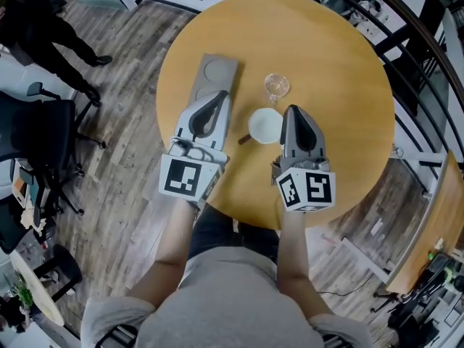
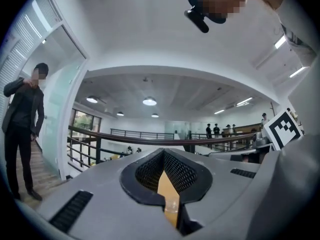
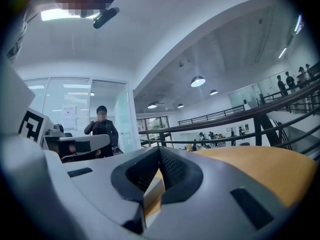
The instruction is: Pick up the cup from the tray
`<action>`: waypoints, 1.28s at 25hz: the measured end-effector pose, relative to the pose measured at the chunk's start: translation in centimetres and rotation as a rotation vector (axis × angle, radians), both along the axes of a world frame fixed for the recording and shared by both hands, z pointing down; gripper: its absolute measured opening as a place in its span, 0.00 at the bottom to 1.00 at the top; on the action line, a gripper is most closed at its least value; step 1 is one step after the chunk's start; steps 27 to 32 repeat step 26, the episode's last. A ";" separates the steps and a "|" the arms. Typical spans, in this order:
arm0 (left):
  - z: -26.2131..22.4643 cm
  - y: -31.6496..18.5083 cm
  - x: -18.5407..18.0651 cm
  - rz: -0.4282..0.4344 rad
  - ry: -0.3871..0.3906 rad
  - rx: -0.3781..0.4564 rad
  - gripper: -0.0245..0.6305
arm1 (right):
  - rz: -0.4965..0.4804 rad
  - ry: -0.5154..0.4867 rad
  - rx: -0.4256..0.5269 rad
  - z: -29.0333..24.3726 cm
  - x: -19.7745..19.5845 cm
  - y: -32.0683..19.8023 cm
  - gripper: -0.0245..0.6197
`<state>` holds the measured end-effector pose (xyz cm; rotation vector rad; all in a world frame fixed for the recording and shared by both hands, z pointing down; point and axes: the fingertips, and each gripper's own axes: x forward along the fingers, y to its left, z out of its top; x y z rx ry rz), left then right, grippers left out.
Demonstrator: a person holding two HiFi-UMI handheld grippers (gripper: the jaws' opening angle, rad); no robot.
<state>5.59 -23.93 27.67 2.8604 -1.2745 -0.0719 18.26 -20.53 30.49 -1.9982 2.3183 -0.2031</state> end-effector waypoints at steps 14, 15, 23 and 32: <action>-0.3 2.9 0.5 -0.005 -0.018 0.000 0.05 | 0.008 -0.003 0.028 -1.2 0.3 2.9 0.05; -0.3 2.9 0.5 -0.010 -0.017 -0.001 0.05 | 0.006 -0.006 0.027 -1.2 0.3 3.0 0.05; -0.5 3.1 0.1 -0.015 -0.012 -0.002 0.05 | 0.007 0.002 0.031 -1.4 -0.1 3.0 0.05; -0.4 3.1 0.0 -0.018 -0.009 -0.008 0.05 | 0.008 0.008 0.039 -1.7 -0.3 3.1 0.05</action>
